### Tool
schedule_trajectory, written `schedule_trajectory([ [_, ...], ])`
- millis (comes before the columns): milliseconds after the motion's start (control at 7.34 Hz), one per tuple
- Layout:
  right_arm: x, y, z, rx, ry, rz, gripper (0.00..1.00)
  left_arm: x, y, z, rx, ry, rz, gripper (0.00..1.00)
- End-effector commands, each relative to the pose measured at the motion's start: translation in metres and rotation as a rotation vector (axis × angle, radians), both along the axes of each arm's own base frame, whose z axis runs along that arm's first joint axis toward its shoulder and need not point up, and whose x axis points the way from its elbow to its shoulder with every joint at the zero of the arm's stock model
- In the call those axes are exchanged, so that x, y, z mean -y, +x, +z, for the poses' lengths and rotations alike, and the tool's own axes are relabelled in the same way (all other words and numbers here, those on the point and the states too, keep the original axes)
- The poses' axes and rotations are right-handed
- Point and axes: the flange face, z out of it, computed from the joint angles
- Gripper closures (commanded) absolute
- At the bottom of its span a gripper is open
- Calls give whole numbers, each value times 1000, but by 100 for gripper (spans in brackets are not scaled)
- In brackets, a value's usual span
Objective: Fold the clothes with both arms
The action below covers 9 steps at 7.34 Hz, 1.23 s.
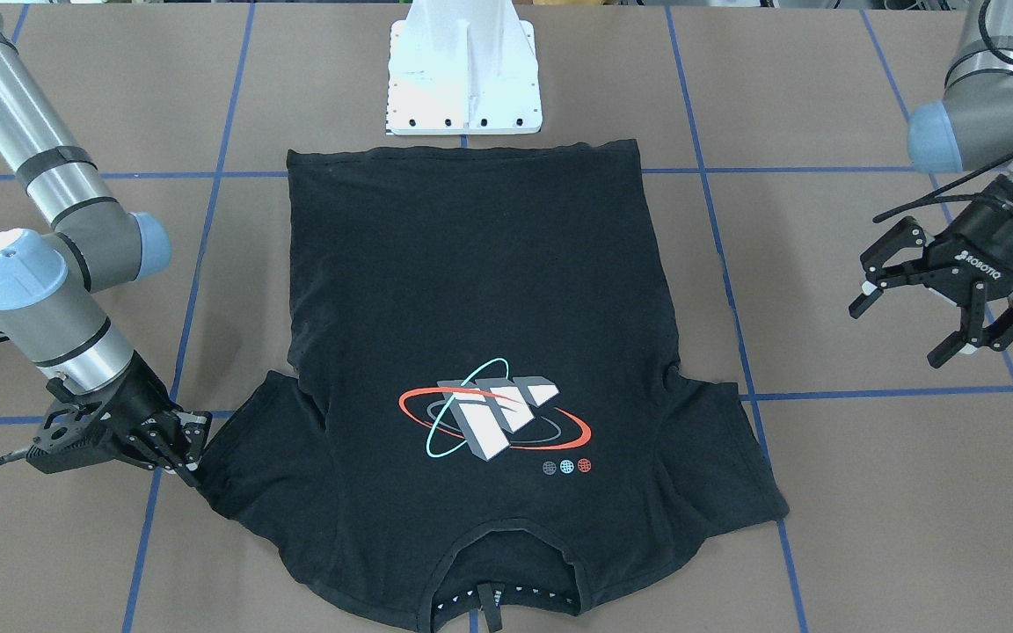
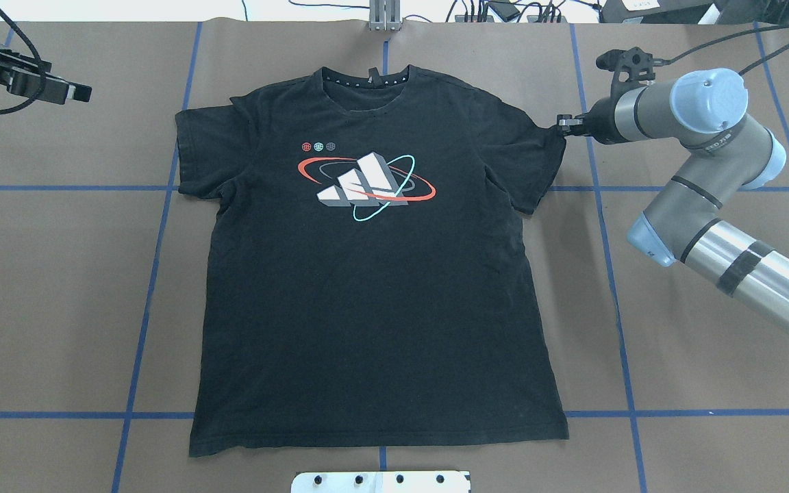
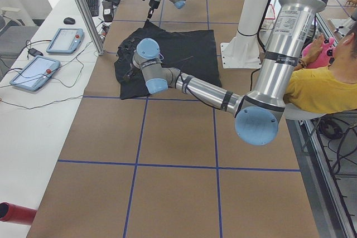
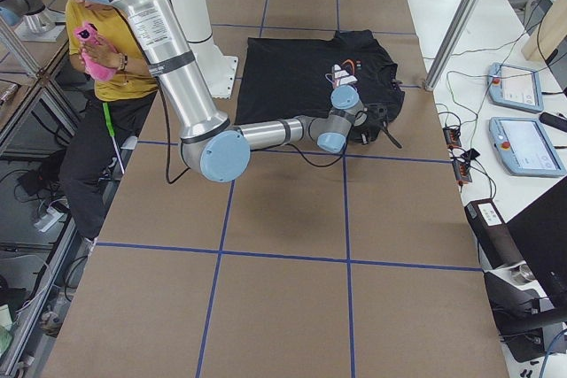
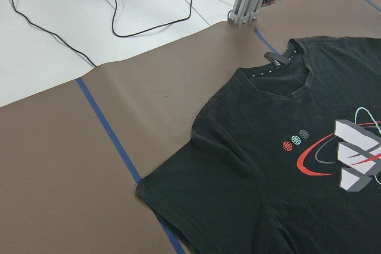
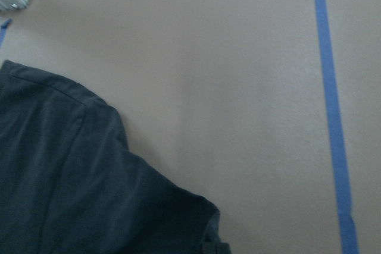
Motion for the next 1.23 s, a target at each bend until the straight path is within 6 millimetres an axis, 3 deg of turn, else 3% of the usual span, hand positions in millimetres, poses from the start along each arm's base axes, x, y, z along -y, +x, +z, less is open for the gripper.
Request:
schedule_trajectory([
  [0,19,-33,-73,28,-44,19,100,0,1,0,0,0,2,0],
  [273,22,-91,-147,-13,-85,83,100,0,1,0,0,0,2,0],
  [409,21,-116,-176,-17,-127,107,100,1,1,2,1,-3,2,0],
  [545,20,-145,-193,-17,-150,139,100,1,1,2,0,-2,1,0],
  [681,27,-169,-198,-43,-156,167,100,2,2,3,-1,0,1,0],
  [818,31,-182,-189,-70,-168,179,100,3,2,3,0,0,2,0],
  [1090,28,-188,-185,-83,-163,185,97,3,2,4,0,-3,1,0],
])
